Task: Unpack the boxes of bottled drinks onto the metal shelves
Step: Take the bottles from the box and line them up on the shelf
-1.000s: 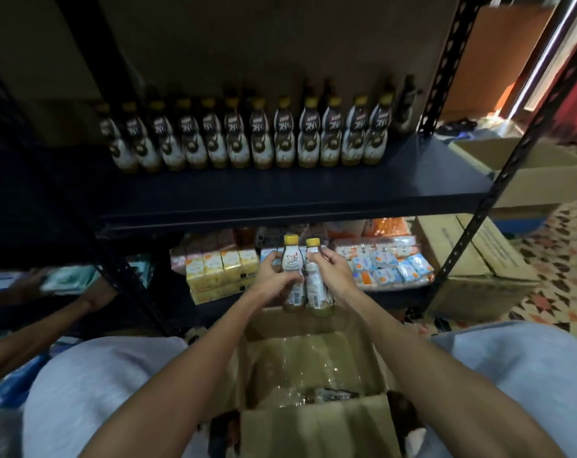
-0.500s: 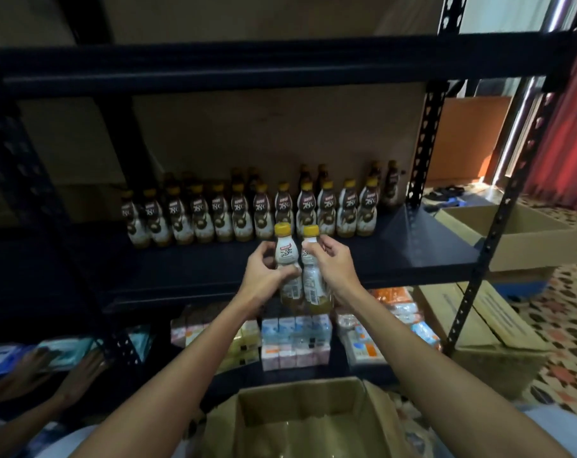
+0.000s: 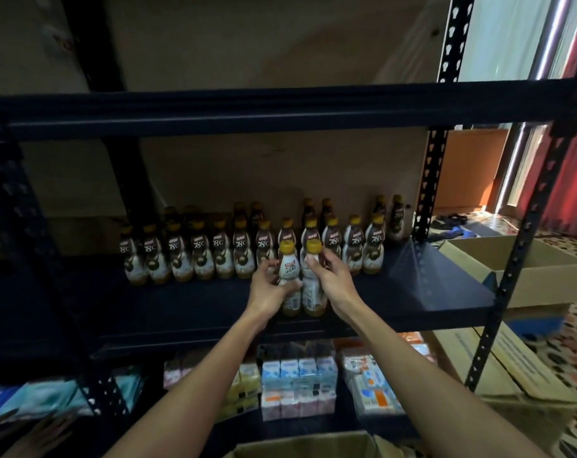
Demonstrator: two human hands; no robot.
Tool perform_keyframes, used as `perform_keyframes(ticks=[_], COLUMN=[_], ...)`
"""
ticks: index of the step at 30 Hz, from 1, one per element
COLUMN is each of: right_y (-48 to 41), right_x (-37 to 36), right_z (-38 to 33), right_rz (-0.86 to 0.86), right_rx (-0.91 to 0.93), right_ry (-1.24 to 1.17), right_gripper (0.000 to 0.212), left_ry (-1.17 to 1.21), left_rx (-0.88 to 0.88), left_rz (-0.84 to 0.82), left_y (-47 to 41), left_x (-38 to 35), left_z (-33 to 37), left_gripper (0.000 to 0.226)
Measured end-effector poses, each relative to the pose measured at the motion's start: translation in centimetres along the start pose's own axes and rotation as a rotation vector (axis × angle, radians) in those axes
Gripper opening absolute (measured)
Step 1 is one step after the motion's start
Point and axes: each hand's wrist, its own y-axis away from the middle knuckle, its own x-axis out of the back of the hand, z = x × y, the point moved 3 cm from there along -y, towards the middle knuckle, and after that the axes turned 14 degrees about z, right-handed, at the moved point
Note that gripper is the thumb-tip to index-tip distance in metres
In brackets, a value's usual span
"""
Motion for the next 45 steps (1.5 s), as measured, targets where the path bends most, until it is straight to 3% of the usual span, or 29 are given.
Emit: perform_keyframes(ticks=[6,11,17,21,24,27,30,36,40,45], right_y=[-0.6,-1.2,-1.9,-1.8,-1.5,-1.6,-1.6,-1.7,-1.8,-2.4], right_x=[0.3,1.5,0.8,0.6,0.5,0.7,0.8,0.6,0.6,0.9], right_z=[0.0,-2.8,-4.5,-4.7,-4.7,-4.5,-4.3,-4.1,-4.1,-3.9], right_rz=[-0.03,0.019,-0.047,-0.059,-0.066,-0.061,-0.061,-0.067,-0.072,-0.043], right_rx=[0.038,0.19,0.394,0.38,0.391,0.394,0.386,0.39,0.372,0.399], right_ry=[0.091,0.193,0.5,0.54,0.531,0.525,0.516,0.504,0.49,0.498], right_gripper=[0.049,0.059,0.033,0.031,0.03,0.027,0.025,0.027,0.028,0.037], left_ry=[-0.057,-0.112,-0.528,-0.655,-0.669,-0.724,-0.753,-0.738,-0.79,-0.755], left_rx=[-0.017,-0.208,-0.372,-0.406,-0.409,-0.383,-0.344,-0.32,-0.305,-0.329], left_rz=[-0.061,-0.084,-0.296,-0.182,-0.115,-0.228,-0.312,-0.152,-0.271,-0.201], left_y=[-0.9,-1.4,-3.5,-3.8,-3.7,-4.1,-4.4,-4.4,-4.2,-3.8], left_x=[-0.2,1.2,1.0,0.4,0.4,0.4,0.8,0.2,-0.4,-0.6], left_z=[-0.7,3.4,8.0,9.1,9.4,9.6,9.6,9.2,9.0,8.3], left_gripper=[0.061,0.058,0.041,0.034,0.041,0.055,0.05,0.048,0.08,0.068])
